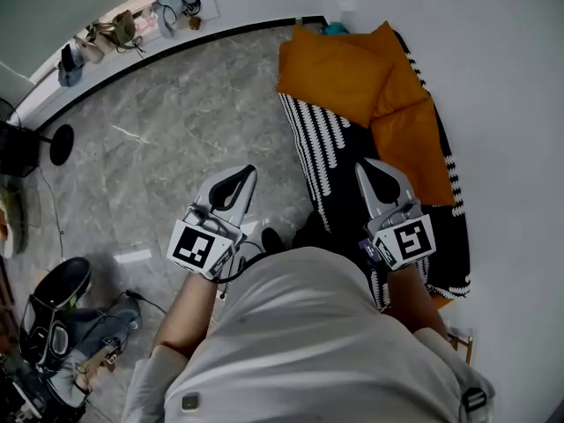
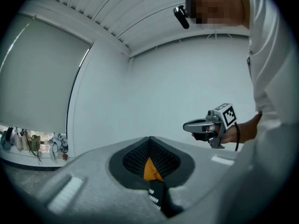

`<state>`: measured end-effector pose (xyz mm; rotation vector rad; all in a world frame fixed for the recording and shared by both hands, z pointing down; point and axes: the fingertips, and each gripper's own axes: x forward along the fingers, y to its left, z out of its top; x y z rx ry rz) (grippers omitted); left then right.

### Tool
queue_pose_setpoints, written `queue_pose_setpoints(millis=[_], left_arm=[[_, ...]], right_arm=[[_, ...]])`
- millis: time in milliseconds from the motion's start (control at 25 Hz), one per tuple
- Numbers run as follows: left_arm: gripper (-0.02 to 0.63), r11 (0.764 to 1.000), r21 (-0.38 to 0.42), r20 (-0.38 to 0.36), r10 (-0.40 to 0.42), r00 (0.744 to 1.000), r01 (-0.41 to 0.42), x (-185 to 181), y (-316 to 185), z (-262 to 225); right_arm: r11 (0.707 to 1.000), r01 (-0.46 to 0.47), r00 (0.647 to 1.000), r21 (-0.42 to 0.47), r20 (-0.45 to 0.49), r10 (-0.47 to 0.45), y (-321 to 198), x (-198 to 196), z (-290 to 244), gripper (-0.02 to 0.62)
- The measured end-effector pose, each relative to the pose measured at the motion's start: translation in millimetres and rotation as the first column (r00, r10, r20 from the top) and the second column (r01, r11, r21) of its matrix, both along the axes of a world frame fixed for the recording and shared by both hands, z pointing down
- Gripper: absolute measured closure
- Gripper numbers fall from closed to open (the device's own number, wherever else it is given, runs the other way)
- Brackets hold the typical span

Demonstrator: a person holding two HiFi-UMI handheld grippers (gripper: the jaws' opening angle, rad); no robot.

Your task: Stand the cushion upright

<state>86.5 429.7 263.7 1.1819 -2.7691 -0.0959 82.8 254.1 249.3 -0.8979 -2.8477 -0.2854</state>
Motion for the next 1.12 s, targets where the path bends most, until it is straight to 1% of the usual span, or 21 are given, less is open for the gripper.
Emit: queue_pose_setpoints(millis=[240, 400, 520, 680, 880, 1120], left_arm=[[0.603, 1.0, -0.018, -0.004, 0.024, 1.0, -0.025, -53.4, -31.4, 7.3], [0.603, 0.999, -0.031, 0.001, 0.012, 1.0, -0.012, -105.3, -53.8, 9.8], [0.603, 0.999, -0.039, -0.001, 0.02, 1.0, -0.02, -146.6, -83.2, 14.1], [0.604, 0.998, -0.052, -0.003, 0.044, 0.999, -0.044, -197.1, -135.5, 17.7], [0.603, 0.997, -0.055, 0.005, 0.061, 0.998, -0.06, -245.6, -185.6, 12.4], [0.603, 0.99, -0.079, 0.018, 0.121, 0.992, -0.119, -277.1, -229.4, 6.1]], right_arm=[[0.999, -0.034, 0.999, -0.01, -0.005, 0.034, -40.0, -53.9, 9.9, 0.584], [0.999, -0.047, 0.999, -0.024, -0.012, 0.047, -73.6, -103.1, 18.5, 0.584], [0.999, -0.048, 0.999, -0.024, -0.014, 0.048, -103.8, -141.9, 24.8, 0.584], [0.998, -0.054, 0.998, -0.037, -0.017, 0.053, -151.1, -187.4, 29.0, 0.584], [0.998, -0.064, 0.998, -0.03, -0.016, 0.063, -201.0, -223.8, 27.4, 0.584], [0.99, -0.138, 0.99, -0.044, 0.009, 0.138, -243.9, -244.5, 16.1, 0.584]])
